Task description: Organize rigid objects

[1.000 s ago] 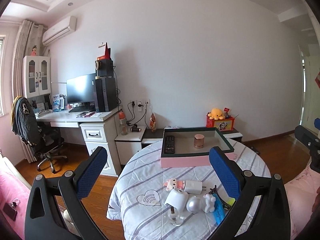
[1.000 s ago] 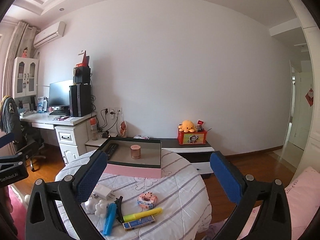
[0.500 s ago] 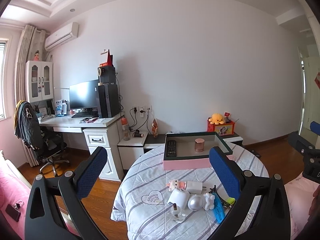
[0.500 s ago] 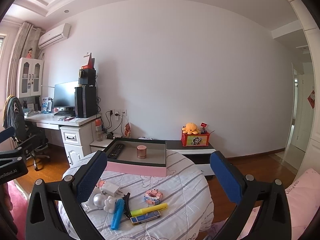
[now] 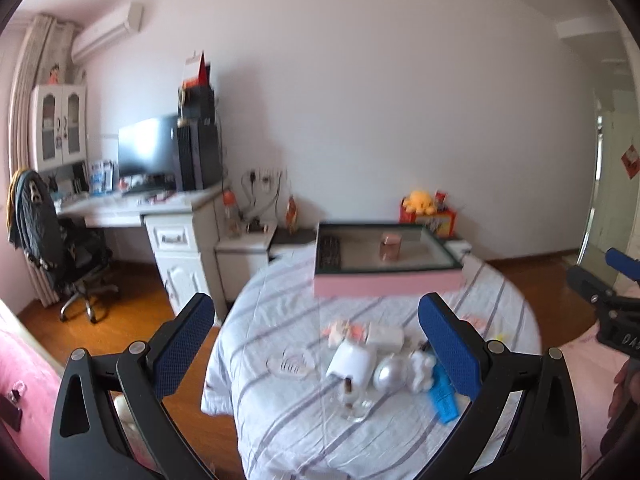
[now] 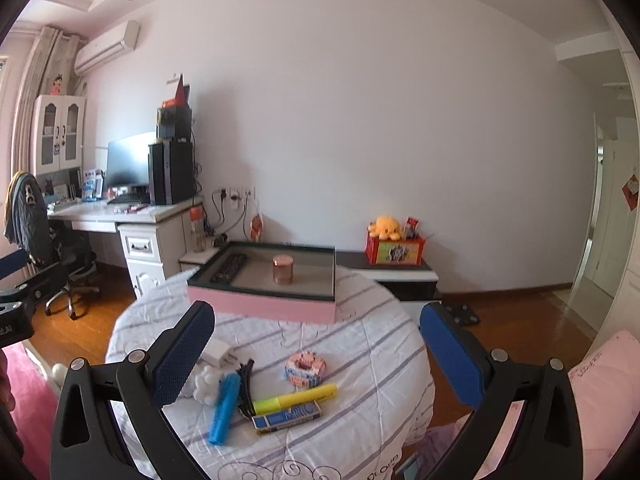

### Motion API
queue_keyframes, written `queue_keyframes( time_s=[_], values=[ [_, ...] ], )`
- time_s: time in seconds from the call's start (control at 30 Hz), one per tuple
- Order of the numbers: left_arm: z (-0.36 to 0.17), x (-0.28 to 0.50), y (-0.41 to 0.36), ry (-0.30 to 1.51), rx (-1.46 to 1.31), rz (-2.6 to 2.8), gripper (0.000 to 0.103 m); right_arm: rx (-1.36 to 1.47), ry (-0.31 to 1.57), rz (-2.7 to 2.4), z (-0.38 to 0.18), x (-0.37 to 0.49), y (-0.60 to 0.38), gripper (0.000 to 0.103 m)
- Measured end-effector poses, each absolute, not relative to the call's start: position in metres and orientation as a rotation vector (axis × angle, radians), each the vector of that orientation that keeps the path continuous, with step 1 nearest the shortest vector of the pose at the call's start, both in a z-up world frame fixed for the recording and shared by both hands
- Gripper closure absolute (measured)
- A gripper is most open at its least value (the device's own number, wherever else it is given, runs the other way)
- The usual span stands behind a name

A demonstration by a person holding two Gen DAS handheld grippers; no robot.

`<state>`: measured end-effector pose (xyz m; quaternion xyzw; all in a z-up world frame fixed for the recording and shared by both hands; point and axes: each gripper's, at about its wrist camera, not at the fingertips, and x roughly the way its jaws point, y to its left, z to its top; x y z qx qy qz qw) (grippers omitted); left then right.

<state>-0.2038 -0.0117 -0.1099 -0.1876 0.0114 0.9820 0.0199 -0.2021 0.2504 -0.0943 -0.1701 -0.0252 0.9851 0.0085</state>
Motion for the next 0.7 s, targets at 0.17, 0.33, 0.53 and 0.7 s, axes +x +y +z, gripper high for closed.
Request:
queue_keyframes(
  time_s=[0.17,0.33,0.53,0.7],
  values=[
    [-0.149,-0.231,-0.006,0.095,-0.736,3.017,0.0,-0.671,-0.064,3.062,-0.123,-0.227,0.255,0.0],
    [-0.187,-0.249,0.001,0.1,-0.874,2.934,0.0,-0.768,-0.059,3.04,-0.147,-0.246,0.26,0.0],
    [-0.223,-0.266,0.014,0.169,-0.959,2.874,0.0,-0.886,-0.068,3.011,-0.173,-0.263,0.261,0.0],
    [-0.237,-0.276,0.017,0.209,-0.971,2.848,0.006,-0.942,-0.078,2.985,-0.187,-0.27,0.263,0.0]
  ],
)
